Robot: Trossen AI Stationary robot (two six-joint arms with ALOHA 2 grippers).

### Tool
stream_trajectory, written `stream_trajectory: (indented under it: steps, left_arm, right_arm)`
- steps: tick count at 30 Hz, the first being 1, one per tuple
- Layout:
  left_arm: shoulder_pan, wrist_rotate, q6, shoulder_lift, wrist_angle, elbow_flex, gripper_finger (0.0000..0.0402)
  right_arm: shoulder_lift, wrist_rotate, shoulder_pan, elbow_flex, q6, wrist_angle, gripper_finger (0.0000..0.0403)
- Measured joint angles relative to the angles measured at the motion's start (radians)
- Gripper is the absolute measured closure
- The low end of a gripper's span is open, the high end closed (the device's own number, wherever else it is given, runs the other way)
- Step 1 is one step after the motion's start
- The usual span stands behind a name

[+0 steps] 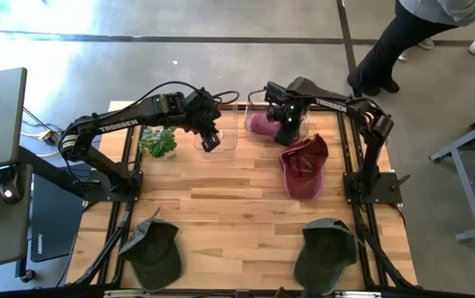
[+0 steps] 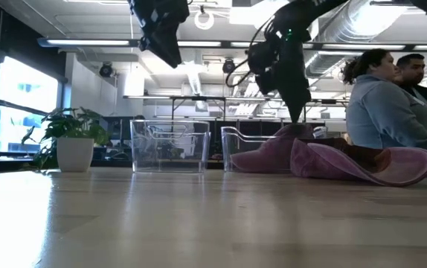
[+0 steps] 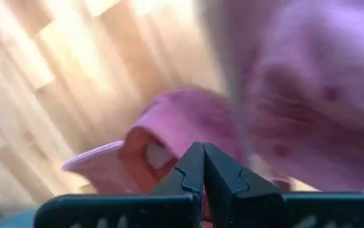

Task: Pick & Place hat
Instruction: Adjust the right transparent bin, then put the right black cap into the left transparent bin

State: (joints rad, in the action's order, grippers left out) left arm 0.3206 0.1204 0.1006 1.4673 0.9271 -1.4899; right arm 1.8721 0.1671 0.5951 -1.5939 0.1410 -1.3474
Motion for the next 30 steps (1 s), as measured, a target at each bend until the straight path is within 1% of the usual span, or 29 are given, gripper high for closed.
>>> stream_trajectory:
  steps: [1,5,8,12,16,20,23,26,28,30]
  left_arm:
    - [0.000,0.000,-0.007,0.000,0.000,0.000,0.0268]
    - [0.000,-0.001,-0.027,0.000,0.001,0.000,0.0268]
    - [0.000,-0.001,-0.028,0.000,0.004,0.000,0.0268]
    - [0.000,-0.001,-0.028,0.000,0.005,0.000,0.0268]
    - [0.000,-0.012,-0.026,-0.015,0.034,0.000,0.0268]
    - [0.000,-0.044,-0.021,-0.013,0.062,-0.002,0.0268]
    - [-0.001,-0.049,-0.019,-0.014,0.097,-0.002,0.0268]
    - [-0.001,-0.050,-0.018,-0.025,0.151,-0.001,0.0268]
    - [-0.011,-0.050,-0.018,-0.028,0.158,-0.001,0.0268]
    - [-0.022,-0.043,-0.023,-0.027,0.167,-0.001,0.0268]
  right_arm:
    - [-0.001,0.007,-0.011,0.019,0.012,0.007,0.0401]
    - [0.002,-0.029,-0.039,0.129,0.016,0.041,0.0402]
    - [0.002,-0.151,-0.051,0.201,-0.007,0.079,0.0402]
    - [0.002,-0.324,-0.059,0.244,-0.034,0.134,0.0402]
    - [0.002,-0.419,-0.059,0.251,-0.085,0.180,0.0402]
    - [0.002,-0.410,-0.060,0.246,-0.111,0.213,0.0402]
    - [-0.028,-0.434,-0.078,0.246,-0.145,0.169,0.0402]
    - [-0.134,-0.457,-0.120,0.246,-0.243,0.139,0.0402]
    - [-0.218,-0.444,-0.158,0.248,-0.323,0.141,0.0402]
    - [-0.295,-0.407,-0.204,0.251,-0.402,0.141,0.0402]
